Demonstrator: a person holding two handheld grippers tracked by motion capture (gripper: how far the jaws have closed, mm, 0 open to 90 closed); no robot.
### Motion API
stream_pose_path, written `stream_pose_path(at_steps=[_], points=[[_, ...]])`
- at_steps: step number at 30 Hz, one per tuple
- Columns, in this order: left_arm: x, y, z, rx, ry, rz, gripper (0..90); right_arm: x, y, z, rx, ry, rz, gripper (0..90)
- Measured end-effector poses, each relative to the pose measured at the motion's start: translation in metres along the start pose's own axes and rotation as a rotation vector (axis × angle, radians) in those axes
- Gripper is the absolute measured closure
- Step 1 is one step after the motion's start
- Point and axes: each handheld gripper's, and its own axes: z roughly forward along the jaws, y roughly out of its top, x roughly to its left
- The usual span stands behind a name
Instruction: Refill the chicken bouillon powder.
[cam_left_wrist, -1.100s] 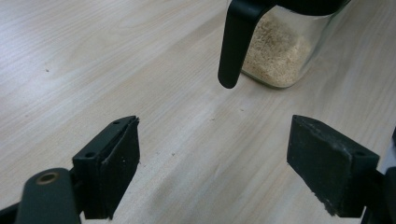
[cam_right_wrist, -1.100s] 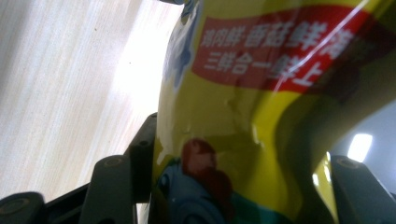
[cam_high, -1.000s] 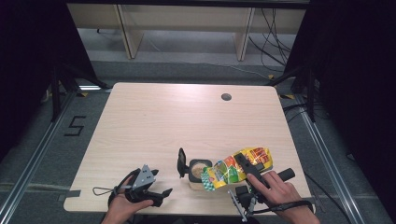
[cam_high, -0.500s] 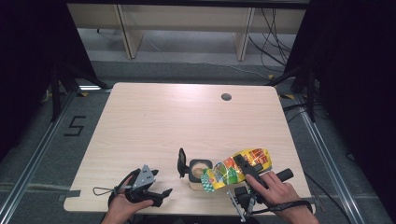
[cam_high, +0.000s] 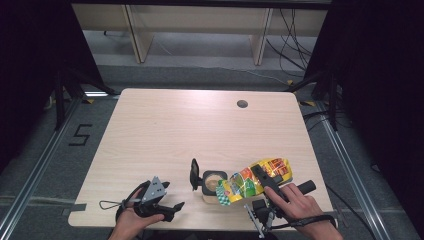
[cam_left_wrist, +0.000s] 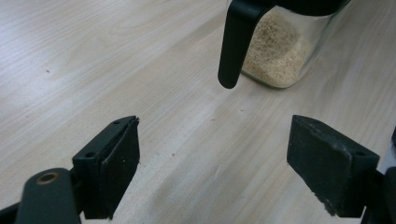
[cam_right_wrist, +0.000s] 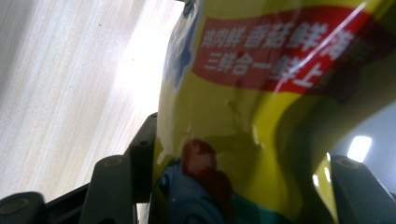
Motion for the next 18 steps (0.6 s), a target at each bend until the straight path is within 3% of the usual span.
stream_pose_path(at_steps=[10, 14, 18], points=[[-0.0003, -0.0007, 0.0002, -0.004, 0.002, -0.004, 16.8, 0.0007, 0.0003, -0.0016, 0.007, 0.002, 0.021, 43.7], [0.0004, 0.0000, 0.0002, 0.001, -0.004, -0.003, 16.8, -0.0011, -0.0005, -0.0005, -0.007, -0.006, -0.015, 43.7], [-0.0010, -0.0002, 0.0008, -0.013, 0.001, -0.014, 16.8, -0.0005, -0.0009, -0.0002, -0.004, 0.004, -0.012, 43.7]])
